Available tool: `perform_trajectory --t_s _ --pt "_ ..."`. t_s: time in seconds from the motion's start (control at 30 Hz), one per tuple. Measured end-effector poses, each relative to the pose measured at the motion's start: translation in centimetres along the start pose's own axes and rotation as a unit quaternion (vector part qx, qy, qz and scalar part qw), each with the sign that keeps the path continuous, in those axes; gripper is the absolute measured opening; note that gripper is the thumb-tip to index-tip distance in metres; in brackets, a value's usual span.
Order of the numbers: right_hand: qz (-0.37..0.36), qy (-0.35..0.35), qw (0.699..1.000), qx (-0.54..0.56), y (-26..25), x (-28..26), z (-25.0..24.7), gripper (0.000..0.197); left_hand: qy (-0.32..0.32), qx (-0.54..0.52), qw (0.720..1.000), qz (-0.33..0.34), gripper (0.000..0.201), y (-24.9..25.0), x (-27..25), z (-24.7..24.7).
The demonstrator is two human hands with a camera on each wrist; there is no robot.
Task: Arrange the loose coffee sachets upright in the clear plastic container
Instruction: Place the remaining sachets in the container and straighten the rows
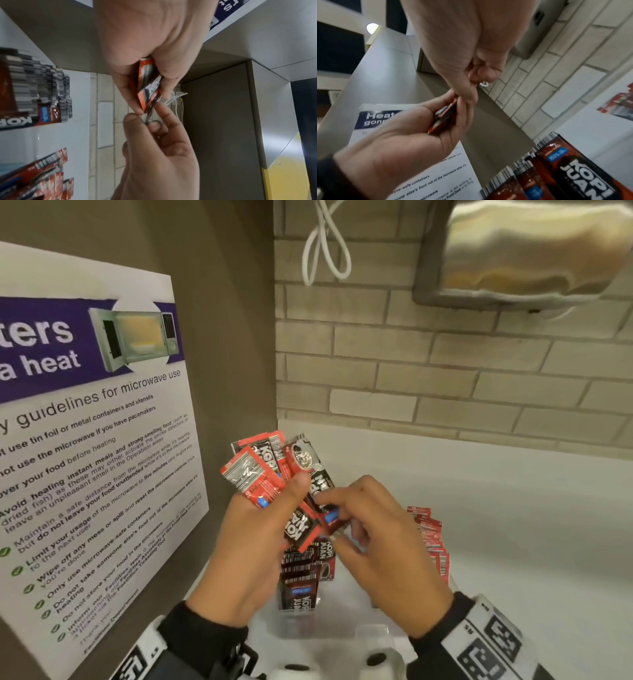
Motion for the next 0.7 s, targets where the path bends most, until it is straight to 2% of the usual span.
perform_trajectory --t_s 0.1,0.17,0.27,0.33,0.4,0.57,0.63,0.7 --pt "-0.004 -0.048 0.998 0.034 0.0 -0.4 -0.2 0.043 0.034 0.003 0.999 0.011 0.016 0.2 0.3 -0.4" --pt "0.052 -0.039 0.991 0.116 0.0 -0.7 -0.4 0.041 0.049 0.0 0.999 0.022 0.016 0.2 0.5 -0.6" --pt "0.182 -0.039 0.938 0.292 0.1 -0.5 -0.4 0.034 0.047 -0.001 0.999 0.025 0.016 0.1 0.4 -0.6" --pt "0.221 -0.058 0.902 0.367 0.1 -0.3 -0.5 0.025 0.036 -0.003 0.999 0.021 0.016 0.0 0.1 -0.5" --pt "0.23 -0.049 0.897 0.373 0.1 0.0 -0.9 0.023 0.025 0.001 0.999 0.02 0.014 0.3 -0.1 -0.7" --pt "0.203 -0.006 0.914 0.351 -0.5 1.5 -2.9 0.027 0.013 0.056 0.997 0.043 0.022 1.0 0.1 -2.1" --pt "0.196 0.033 0.899 0.39 -0.9 2.5 -3.7 0.026 -0.001 0.087 0.995 0.037 0.024 1.0 0.0 -2.1" --pt "0.2 0.059 0.87 0.447 -1.2 3.5 -4.1 0.024 -0.016 0.104 0.994 0.02 0.028 0.6 -0.4 -2.0"
Point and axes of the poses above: each hand's wrist, its own x-axis towards the middle knuckle, its own z-axis out of the palm, y = z × x, the point moved 1 cm from there along x, towards the middle knuckle, and after that the axes turned 11 degrees about z, right-handed, at the moved point
